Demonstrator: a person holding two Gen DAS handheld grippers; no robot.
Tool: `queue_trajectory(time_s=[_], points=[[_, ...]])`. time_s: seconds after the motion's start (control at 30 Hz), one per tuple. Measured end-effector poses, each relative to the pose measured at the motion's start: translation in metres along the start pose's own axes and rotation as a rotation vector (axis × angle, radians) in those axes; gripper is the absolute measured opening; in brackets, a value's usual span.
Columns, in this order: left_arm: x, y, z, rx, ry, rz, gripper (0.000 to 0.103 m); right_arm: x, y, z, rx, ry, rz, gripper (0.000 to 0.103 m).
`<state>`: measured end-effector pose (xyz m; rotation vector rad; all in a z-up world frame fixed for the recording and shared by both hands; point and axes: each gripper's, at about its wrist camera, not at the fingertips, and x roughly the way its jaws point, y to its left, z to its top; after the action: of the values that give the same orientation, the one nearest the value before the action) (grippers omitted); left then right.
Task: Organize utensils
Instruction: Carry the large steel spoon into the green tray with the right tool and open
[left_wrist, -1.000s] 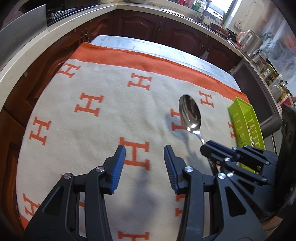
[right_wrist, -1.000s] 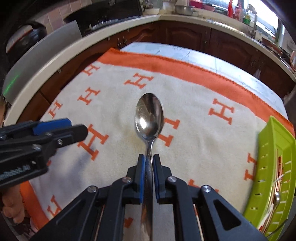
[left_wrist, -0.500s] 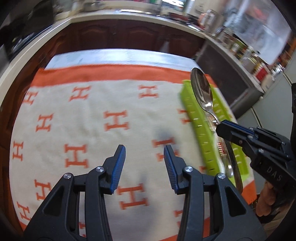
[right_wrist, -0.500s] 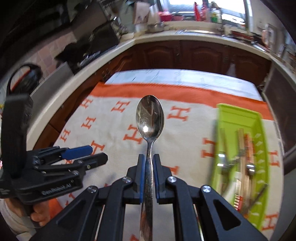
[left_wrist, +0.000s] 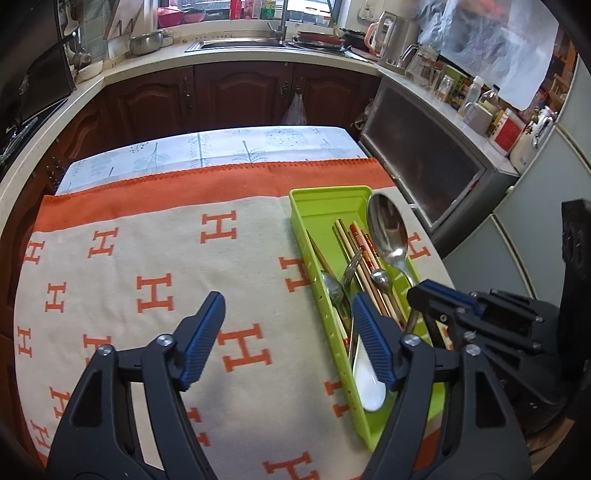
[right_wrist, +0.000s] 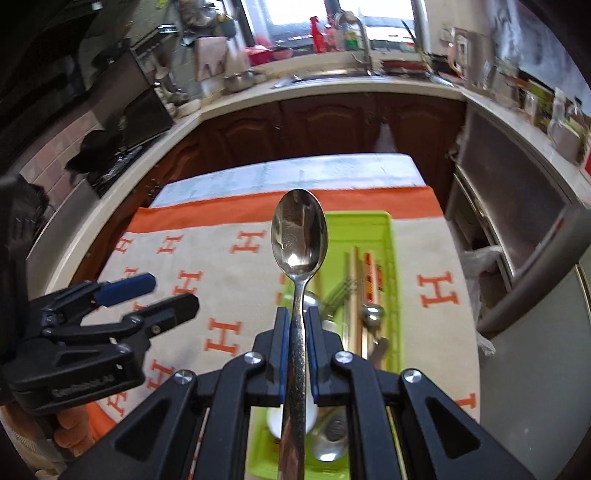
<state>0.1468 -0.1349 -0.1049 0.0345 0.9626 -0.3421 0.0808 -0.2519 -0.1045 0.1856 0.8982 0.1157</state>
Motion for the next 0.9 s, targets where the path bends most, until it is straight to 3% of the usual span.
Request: queue_trajectory(time_s=[0.1, 0.27, 0.4, 0.67, 0.9], points=[[0.013, -0.003, 0.004, -0.012, 0.017, 0.030, 0.082, 0.014, -0.016, -0.003, 0.032, 0.032, -0.002, 0.009], [0.031, 0.000, 0.008, -0.021, 0.015, 0.086, 0.086, 0.041, -0.034, -0.004, 0.067, 0.084, -0.003, 0.009], [0.038, 0.005, 0.009, -0.032, 0.023, 0.098, 0.102, 0.058, -0.043, -0.001, 0.099, 0.109, -0.004, 0.009], [0.030, 0.012, 0.010, -0.035, 0.027, 0.118, 0.102, 0.058, -0.053, 0.010, 0.159, 0.097, 0.051, 0.009], [-0.005, 0.016, 0.001, -0.041, 0.004, 0.137, 0.102, 0.042, -0.043, 0.009, 0.156, 0.100, 0.085, 0.010]])
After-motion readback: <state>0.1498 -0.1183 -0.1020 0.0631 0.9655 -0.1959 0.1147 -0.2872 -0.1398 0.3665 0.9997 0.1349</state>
